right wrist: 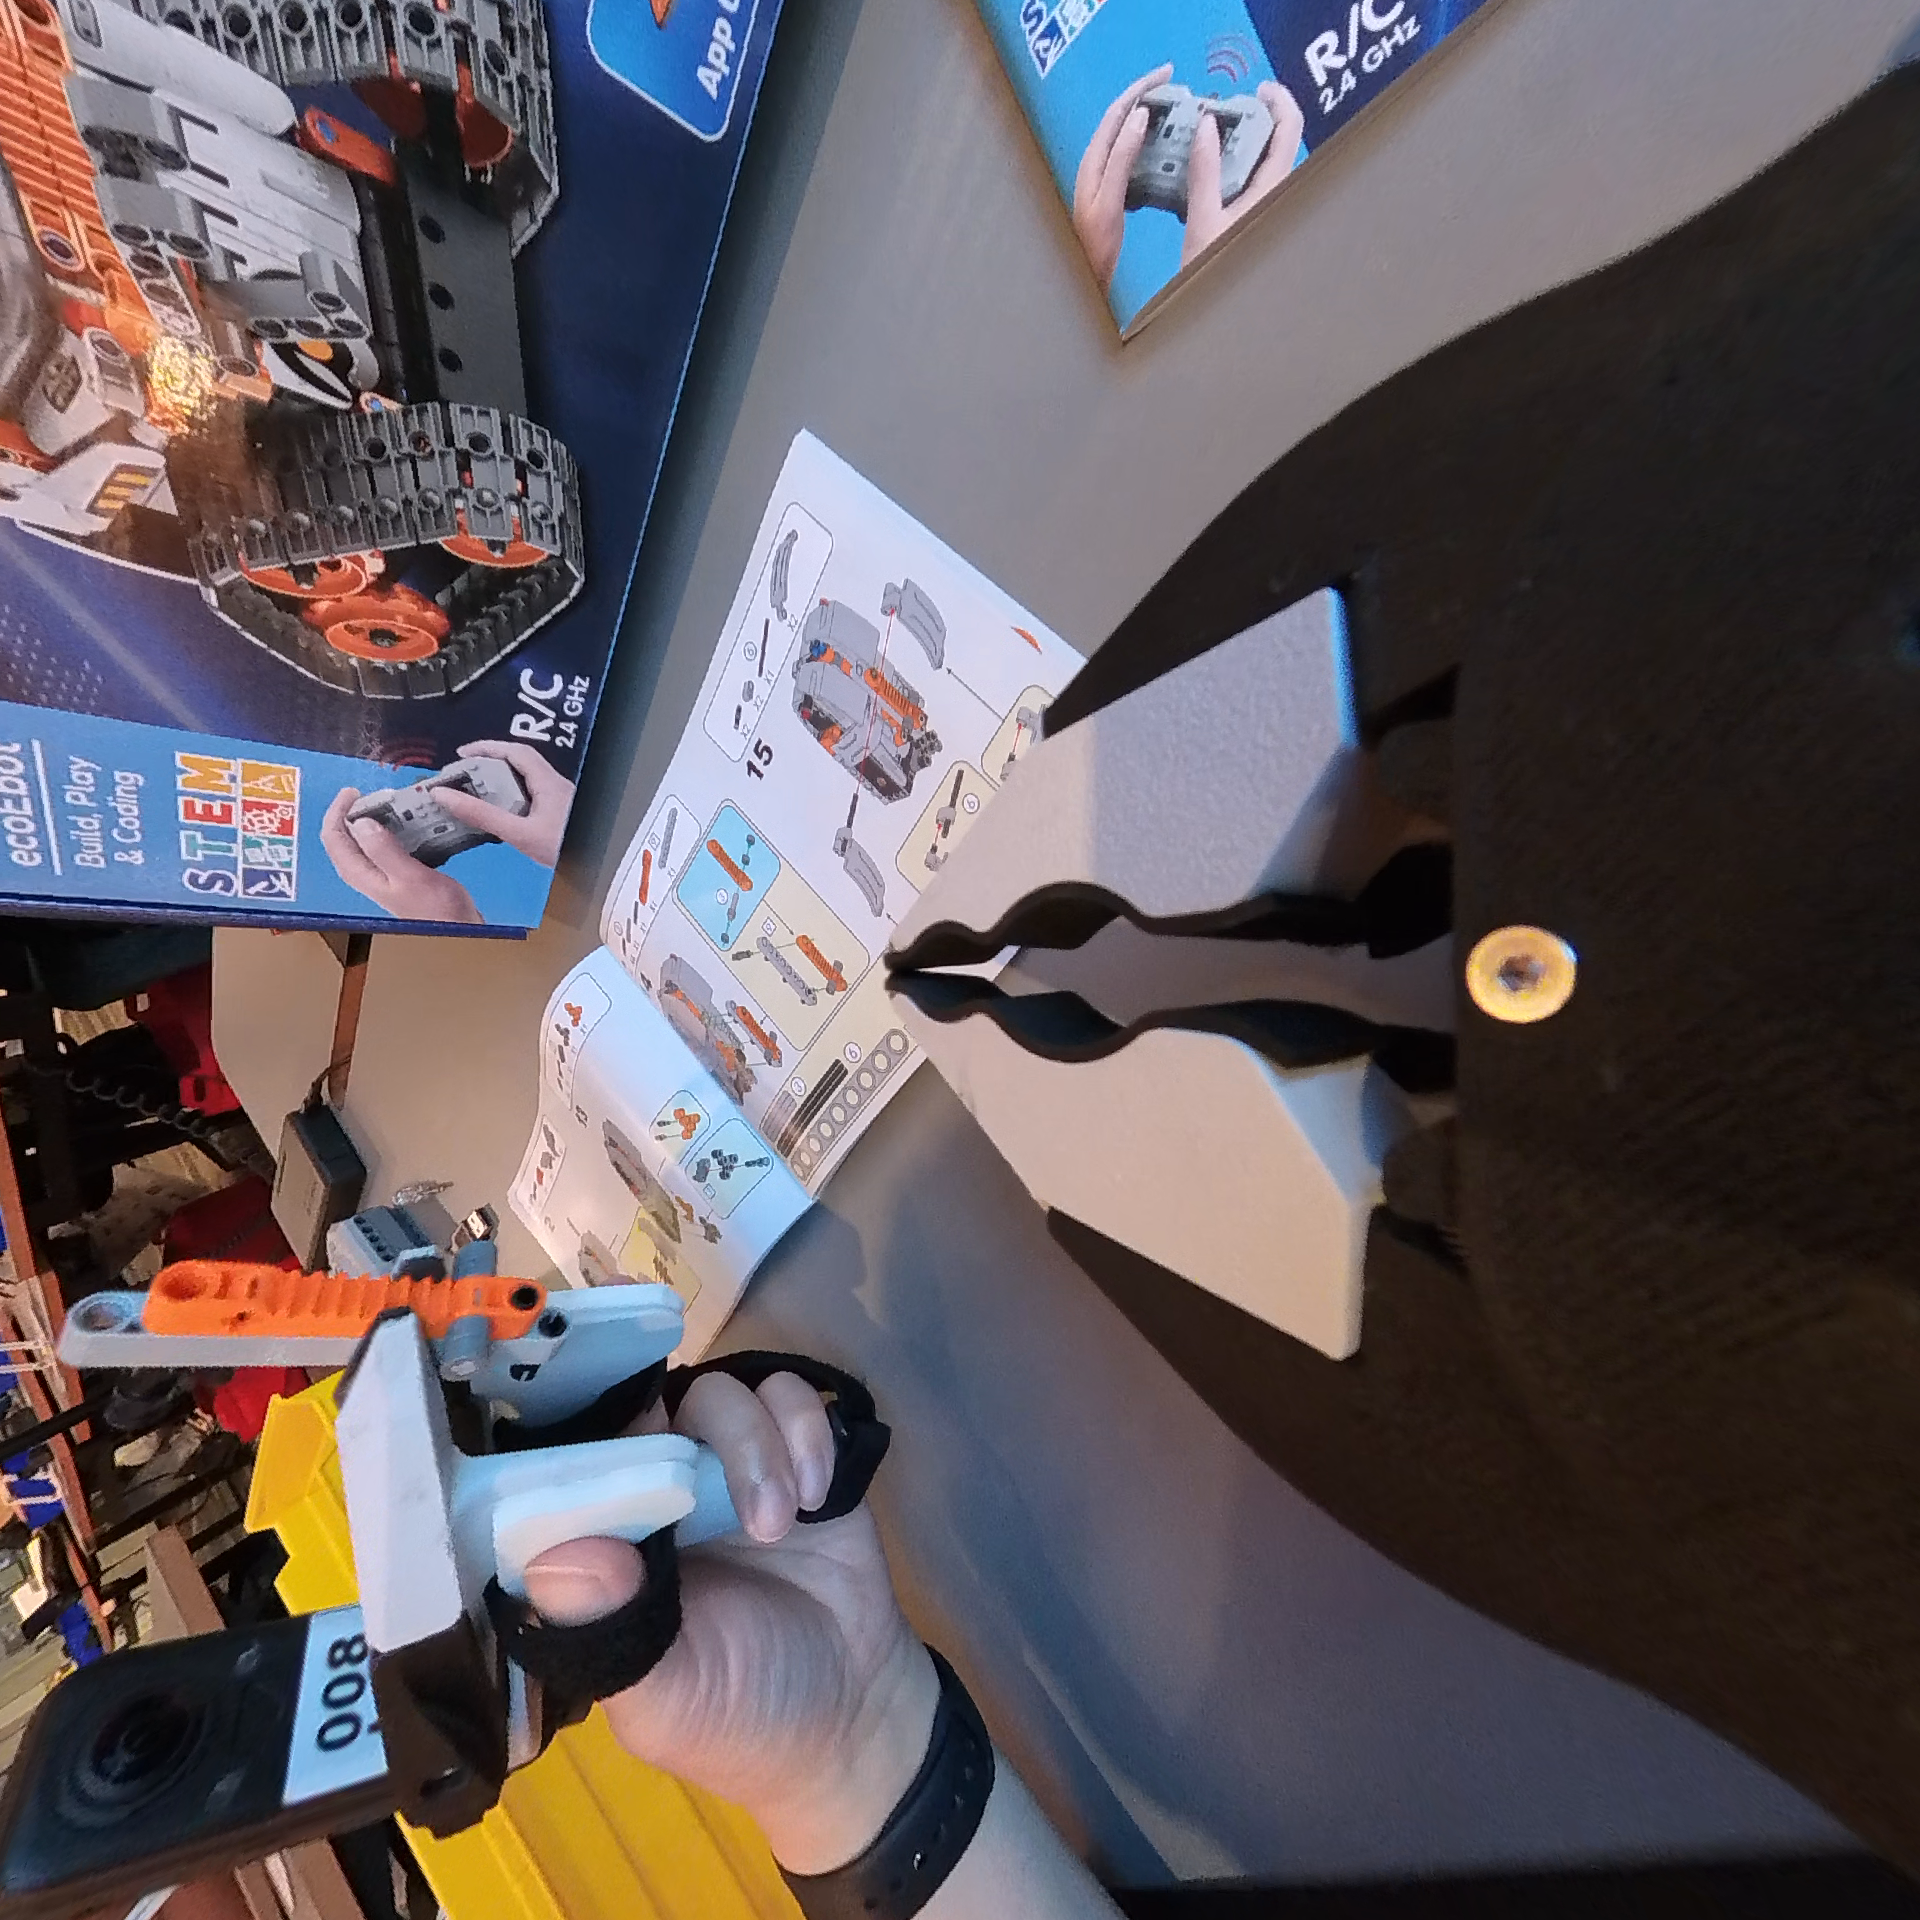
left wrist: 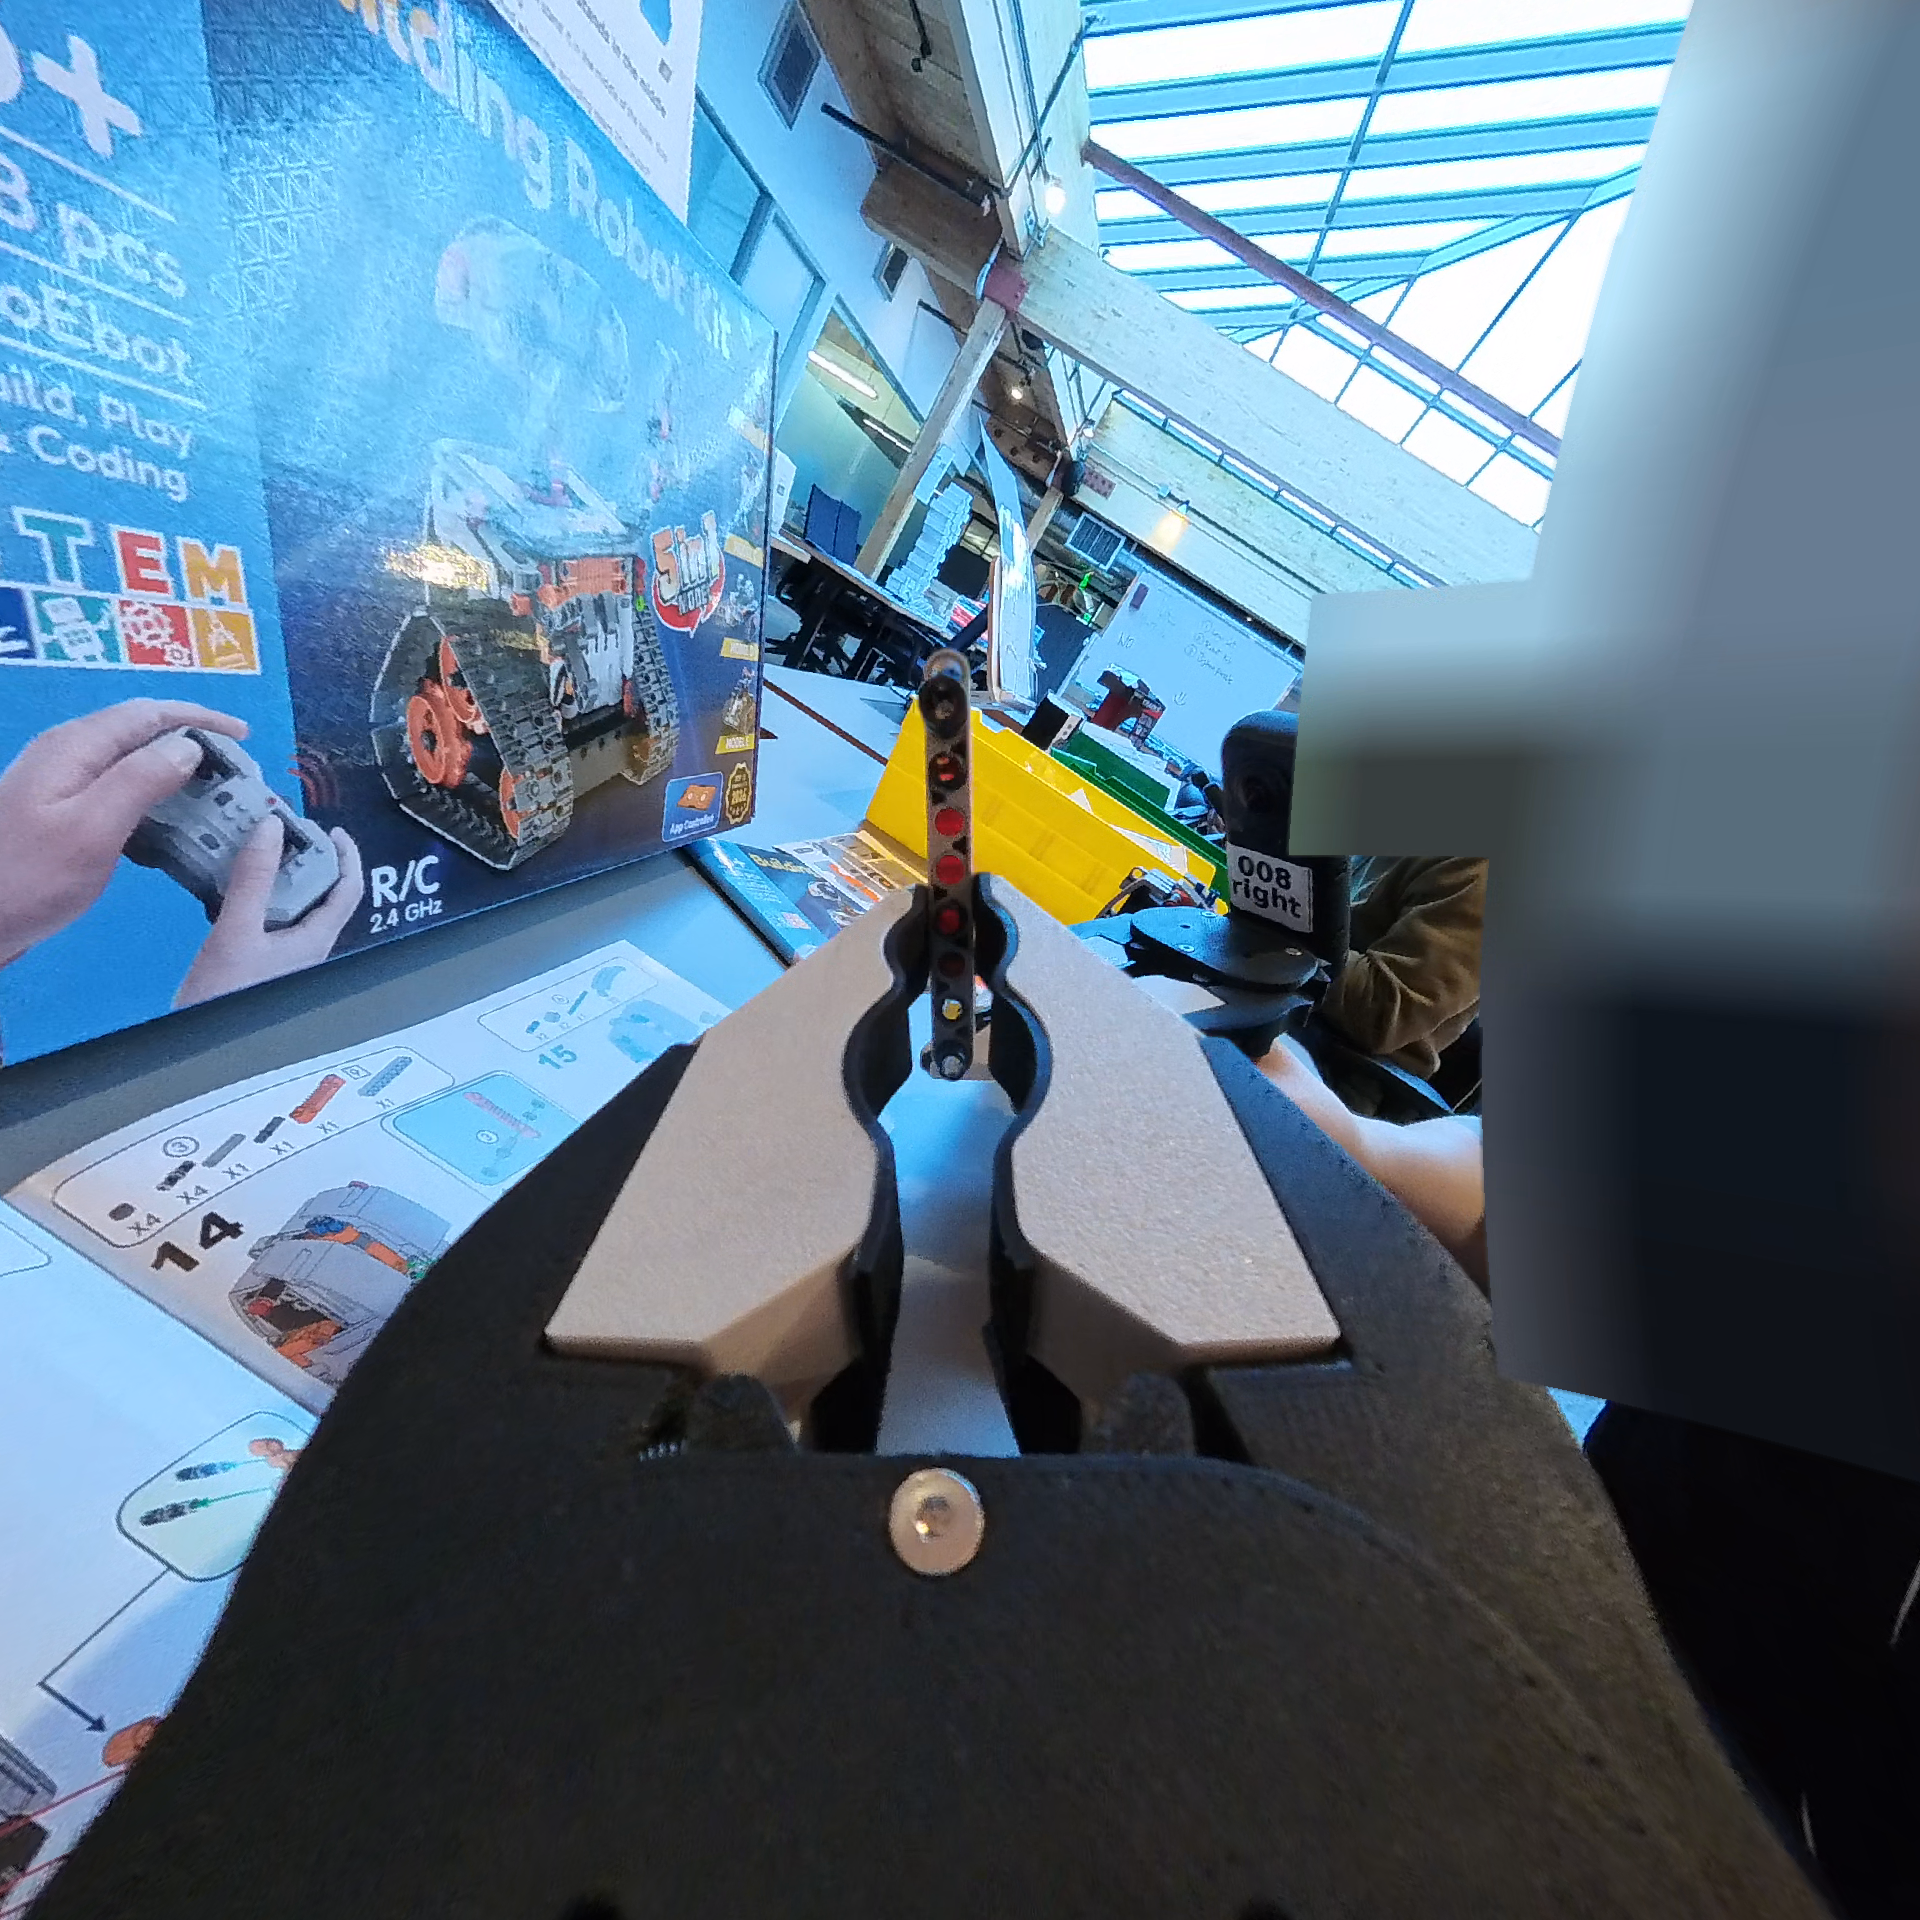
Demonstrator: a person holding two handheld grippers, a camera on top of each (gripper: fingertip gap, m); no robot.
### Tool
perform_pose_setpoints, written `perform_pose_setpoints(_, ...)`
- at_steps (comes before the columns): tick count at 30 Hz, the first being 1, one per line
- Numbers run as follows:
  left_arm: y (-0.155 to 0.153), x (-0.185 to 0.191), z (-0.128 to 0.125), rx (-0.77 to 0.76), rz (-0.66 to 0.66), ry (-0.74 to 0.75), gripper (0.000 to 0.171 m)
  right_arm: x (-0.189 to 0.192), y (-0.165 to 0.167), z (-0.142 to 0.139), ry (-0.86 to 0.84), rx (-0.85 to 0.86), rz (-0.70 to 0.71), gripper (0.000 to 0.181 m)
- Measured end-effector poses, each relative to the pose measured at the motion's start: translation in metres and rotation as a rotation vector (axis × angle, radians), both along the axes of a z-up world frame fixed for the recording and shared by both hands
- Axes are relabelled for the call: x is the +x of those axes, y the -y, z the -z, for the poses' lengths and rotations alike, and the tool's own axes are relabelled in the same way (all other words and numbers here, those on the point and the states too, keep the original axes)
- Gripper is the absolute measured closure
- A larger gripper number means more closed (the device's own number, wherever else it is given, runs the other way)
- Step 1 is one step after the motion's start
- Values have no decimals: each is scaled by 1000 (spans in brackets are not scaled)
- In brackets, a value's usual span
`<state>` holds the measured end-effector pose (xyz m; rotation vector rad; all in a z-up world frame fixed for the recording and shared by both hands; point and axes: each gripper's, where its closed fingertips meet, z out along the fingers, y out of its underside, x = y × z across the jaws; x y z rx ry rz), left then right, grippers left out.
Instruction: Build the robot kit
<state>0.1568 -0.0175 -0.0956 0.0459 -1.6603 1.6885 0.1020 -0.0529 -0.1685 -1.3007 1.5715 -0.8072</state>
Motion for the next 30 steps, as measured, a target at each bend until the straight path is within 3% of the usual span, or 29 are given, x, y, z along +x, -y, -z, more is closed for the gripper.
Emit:
perform_pose_setpoints(25, 2, -3, 4, 18, 15, -5, 167, 2, -8, -1, 12, 0, -49, 181)
perform_pose_setpoints(28, 3, 0, 6, 35, -10, -1, 166, 2, -9, -1, 12, 3, -55, 181)
perform_pose_setpoints(30, 6, 10, 12, 71, -97, 60, 166, 3, -10, 0, 11, 1, -60, 181)
